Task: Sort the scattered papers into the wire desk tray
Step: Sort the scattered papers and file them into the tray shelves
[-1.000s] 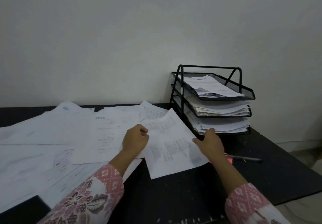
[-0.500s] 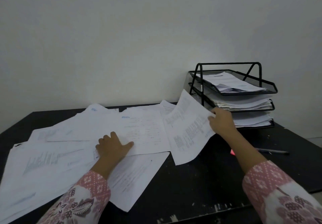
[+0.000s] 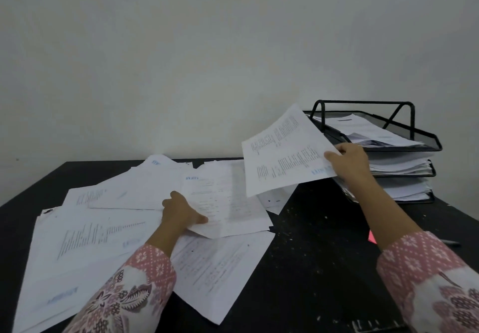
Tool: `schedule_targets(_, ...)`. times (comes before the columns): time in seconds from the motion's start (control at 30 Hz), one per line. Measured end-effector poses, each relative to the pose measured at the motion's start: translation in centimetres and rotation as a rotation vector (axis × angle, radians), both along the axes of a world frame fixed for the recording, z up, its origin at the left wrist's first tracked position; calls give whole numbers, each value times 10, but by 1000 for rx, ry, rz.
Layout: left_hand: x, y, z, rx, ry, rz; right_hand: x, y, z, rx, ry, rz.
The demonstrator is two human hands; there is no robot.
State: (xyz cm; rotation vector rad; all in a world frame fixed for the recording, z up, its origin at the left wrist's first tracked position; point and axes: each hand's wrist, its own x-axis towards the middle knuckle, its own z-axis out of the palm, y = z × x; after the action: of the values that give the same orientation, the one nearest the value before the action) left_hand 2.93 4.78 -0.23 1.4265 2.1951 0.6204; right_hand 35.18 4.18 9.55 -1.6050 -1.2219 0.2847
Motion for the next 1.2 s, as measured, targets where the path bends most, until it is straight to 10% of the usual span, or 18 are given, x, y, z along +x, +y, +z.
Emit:
schedule_targets(0.4,-27,8,-13,191,-264,2,-77,32,-89,-184,79,124)
schedule_targets(0.77,-44,18,-17,160,-590,-34,-141,48,-136,-288,-393,207)
schedule_targets(1.2,-77,10,-7,127,-342,-69,-138,68,-124,-413,-384,162)
